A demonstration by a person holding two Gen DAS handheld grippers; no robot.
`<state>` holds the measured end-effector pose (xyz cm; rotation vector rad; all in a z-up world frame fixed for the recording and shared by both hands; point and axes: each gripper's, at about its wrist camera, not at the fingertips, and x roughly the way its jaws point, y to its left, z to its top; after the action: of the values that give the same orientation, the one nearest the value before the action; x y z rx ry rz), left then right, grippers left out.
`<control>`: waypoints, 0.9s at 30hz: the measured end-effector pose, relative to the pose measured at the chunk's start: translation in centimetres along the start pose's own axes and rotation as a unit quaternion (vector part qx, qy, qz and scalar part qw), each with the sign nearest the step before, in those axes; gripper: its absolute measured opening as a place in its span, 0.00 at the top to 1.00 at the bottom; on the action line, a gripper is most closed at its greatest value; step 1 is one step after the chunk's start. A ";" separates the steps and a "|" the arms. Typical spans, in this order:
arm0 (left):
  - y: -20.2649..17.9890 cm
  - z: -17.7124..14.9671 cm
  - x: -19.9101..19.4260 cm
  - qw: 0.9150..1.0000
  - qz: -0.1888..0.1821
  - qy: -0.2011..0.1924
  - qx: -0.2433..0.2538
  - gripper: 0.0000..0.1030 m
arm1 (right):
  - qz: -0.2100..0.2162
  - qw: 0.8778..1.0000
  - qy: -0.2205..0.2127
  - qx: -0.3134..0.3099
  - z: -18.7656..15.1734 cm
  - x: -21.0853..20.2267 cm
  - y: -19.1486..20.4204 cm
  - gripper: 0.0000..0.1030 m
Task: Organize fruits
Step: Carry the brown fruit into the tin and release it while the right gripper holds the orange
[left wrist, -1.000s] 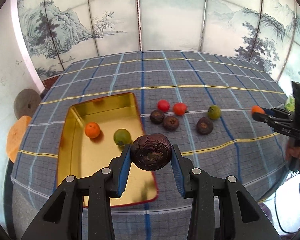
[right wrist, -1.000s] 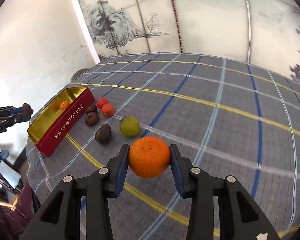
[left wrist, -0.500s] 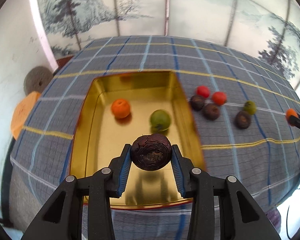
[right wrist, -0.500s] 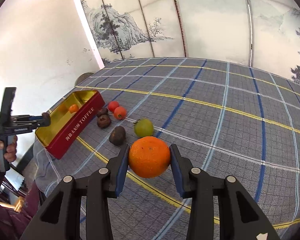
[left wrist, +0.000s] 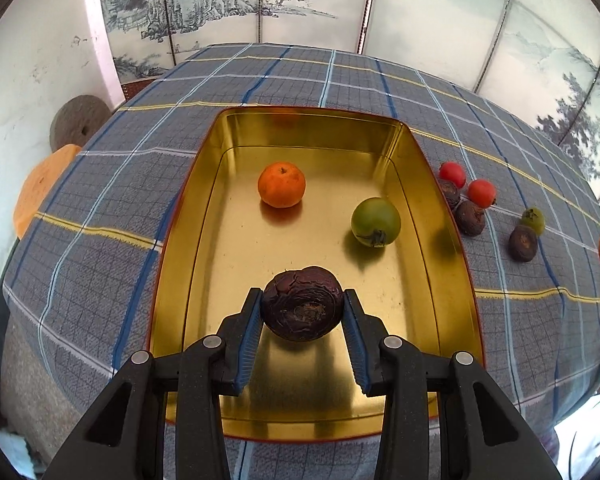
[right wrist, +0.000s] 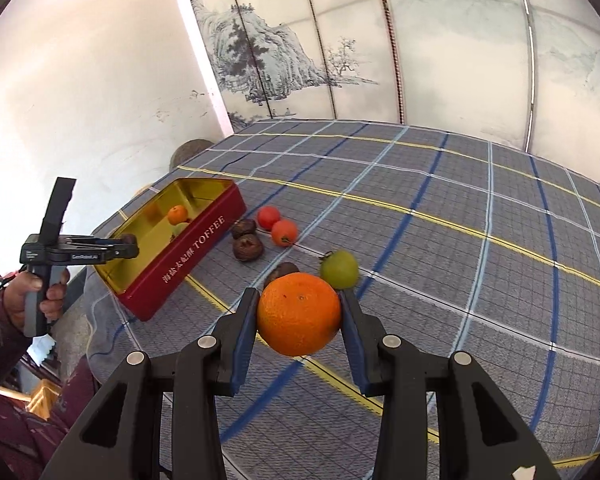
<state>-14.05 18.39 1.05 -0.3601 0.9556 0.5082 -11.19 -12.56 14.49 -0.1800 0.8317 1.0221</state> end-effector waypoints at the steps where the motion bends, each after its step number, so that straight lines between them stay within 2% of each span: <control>1: -0.1 0.1 0.2 1.000 0.003 -0.001 0.002 0.61 | 0.001 1.000 0.000 -0.002 0.0 0.0 0.2 0.64; 27: 0.1 4.2 3.2 0.998 0.038 0.004 0.051 0.61 | 0.029 0.999 0.013 -0.032 1.0 1.6 4.2 0.64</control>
<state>-9.71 21.44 0.57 -0.2347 1.0016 0.5260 -13.67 -8.67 15.08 -0.2240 0.8322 1.1033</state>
